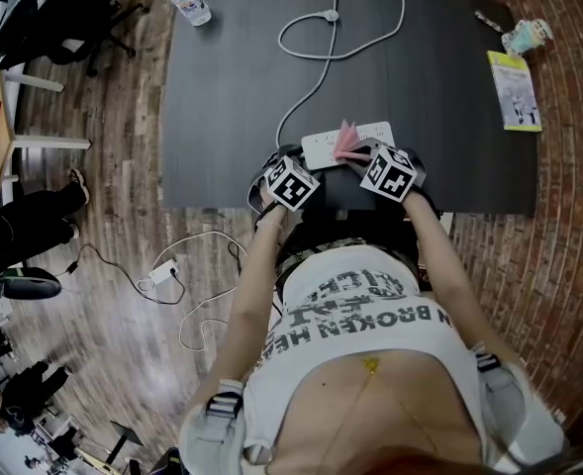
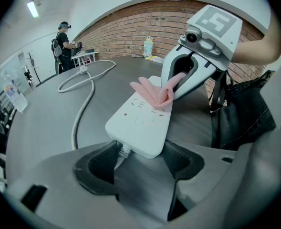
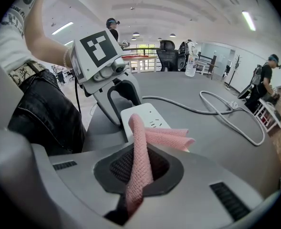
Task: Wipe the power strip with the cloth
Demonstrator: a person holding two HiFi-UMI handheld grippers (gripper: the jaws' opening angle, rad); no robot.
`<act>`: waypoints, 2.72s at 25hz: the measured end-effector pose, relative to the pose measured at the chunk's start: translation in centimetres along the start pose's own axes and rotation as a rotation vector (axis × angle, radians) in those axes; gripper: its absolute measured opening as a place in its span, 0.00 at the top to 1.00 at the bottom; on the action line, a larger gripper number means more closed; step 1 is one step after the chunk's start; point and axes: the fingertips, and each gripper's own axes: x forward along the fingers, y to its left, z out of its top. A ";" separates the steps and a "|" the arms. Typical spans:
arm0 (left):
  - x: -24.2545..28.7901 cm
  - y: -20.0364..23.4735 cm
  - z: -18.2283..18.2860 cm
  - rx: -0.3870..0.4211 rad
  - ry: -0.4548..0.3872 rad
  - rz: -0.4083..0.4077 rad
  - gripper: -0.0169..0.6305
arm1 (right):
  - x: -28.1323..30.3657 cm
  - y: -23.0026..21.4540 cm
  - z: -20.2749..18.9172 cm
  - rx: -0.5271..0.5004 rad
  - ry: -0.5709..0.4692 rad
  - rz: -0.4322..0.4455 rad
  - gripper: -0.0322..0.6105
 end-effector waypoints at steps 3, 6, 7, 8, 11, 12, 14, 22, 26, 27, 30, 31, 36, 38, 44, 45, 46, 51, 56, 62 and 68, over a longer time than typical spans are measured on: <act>-0.1 0.1 0.0 0.000 -0.001 0.000 0.53 | -0.2 -0.2 -0.2 0.005 0.009 -0.003 0.92; -0.1 0.2 -0.1 -0.001 0.001 -0.001 0.53 | -0.4 -0.6 -0.5 0.016 0.016 -0.013 0.92; -0.2 0.2 -0.1 -0.001 0.001 -0.002 0.53 | -0.5 -0.7 -0.7 0.021 0.018 -0.017 0.92; -0.2 0.2 -0.1 -0.001 0.001 -0.002 0.53 | -0.6 -0.8 -0.8 0.024 0.021 -0.020 0.92; -0.1 0.2 -0.2 -0.001 0.002 0.000 0.53 | -1.0 -1.0 -1.4 0.031 0.031 -0.032 0.92; -0.1 0.2 -0.2 -0.002 0.004 0.001 0.53 | -1.1 -1.1 -1.6 0.034 0.036 -0.036 0.92; -0.1 0.1 -0.1 -0.002 0.002 -0.001 0.53 | -1.3 -1.4 -2.1 0.042 0.045 -0.044 0.92; -0.1 0.1 -0.1 -0.001 0.002 -0.001 0.53 | -2.3 -2.2 -3.5 0.066 0.055 -0.068 0.92; -0.2 0.1 -0.1 0.000 -0.002 -0.001 0.53 | -2.7 -2.3 -4.2 0.082 0.072 -0.074 0.92; -0.2 0.1 -0.1 0.001 -0.001 -0.002 0.53 | -2.8 -2.4 -4.3 0.083 0.077 -0.076 0.92; -0.2 0.1 -0.1 0.000 0.001 -0.003 0.53 | -3.0 -2.7 -4.7 0.096 0.082 -0.084 0.92; -0.2 0.2 0.0 0.001 0.000 -0.003 0.53 | -3.1 -2.8 -4.9 0.102 0.083 -0.087 0.92; -0.2 0.1 -0.1 0.001 -0.001 -0.003 0.53 | -3.8 -3.3 -6.1 0.146 0.083 -0.108 0.92; -0.2 0.2 -0.1 0.002 -0.003 -0.004 0.53 | -4.0 -3.6 -6.4 0.162 0.081 -0.114 0.92; -0.2 0.2 -0.1 0.002 0.000 -0.004 0.53 | -4.7 -4.1 -7.3 0.202 0.083 -0.145 0.92; -0.2 0.2 0.0 0.002 0.000 -0.004 0.53 | -4.7 -4.2 -7.5 0.205 0.084 -0.150 0.92; -0.2 0.2 0.0 0.002 0.000 -0.004 0.53 | -4.8 -4.3 -7.6 0.207 0.087 -0.154 0.92; -0.2 0.2 0.0 0.002 0.001 -0.006 0.53 | -5.0 -4.4 -8.0 0.232 0.095 -0.151 0.92; -0.3 0.2 0.0 0.003 -0.004 -0.006 0.53 | -4.9 -4.4 -7.9 0.239 0.108 -0.152 0.92; -0.2 0.2 0.0 0.004 -0.002 -0.006 0.53 | -4.8 -4.5 -7.9 0.255 0.120 -0.160 0.92; -0.2 0.1 0.0 0.005 -0.004 -0.006 0.53 | -4.9 -4.5 -8.1 0.278 0.113 -0.173 0.92</act>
